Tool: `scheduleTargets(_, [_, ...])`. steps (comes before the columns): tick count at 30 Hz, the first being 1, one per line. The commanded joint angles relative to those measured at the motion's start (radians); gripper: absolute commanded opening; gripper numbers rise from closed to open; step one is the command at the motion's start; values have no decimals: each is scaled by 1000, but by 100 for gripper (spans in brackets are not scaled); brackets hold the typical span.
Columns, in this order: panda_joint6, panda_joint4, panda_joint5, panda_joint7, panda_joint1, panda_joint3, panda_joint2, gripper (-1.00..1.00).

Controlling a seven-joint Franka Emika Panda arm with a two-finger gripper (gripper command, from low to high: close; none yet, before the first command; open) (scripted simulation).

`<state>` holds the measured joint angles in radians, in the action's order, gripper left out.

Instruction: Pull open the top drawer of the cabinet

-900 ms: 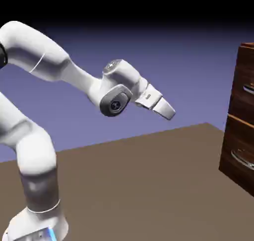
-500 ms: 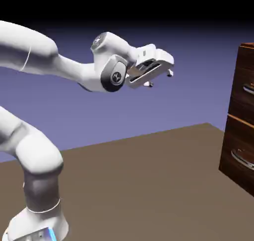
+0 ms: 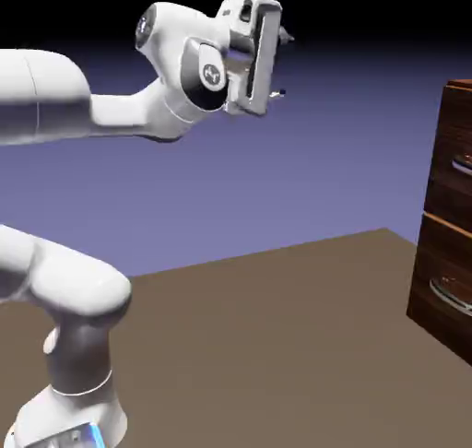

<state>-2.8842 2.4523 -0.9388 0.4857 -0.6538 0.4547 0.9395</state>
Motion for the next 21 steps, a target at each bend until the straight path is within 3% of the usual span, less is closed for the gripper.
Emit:
scheduleTargets(1, [5, -13, -33, 44, -23, 16, 13, 0])
scheduleTargets(21, [114, -266, -699, 913, -478, 339, 275, 0])
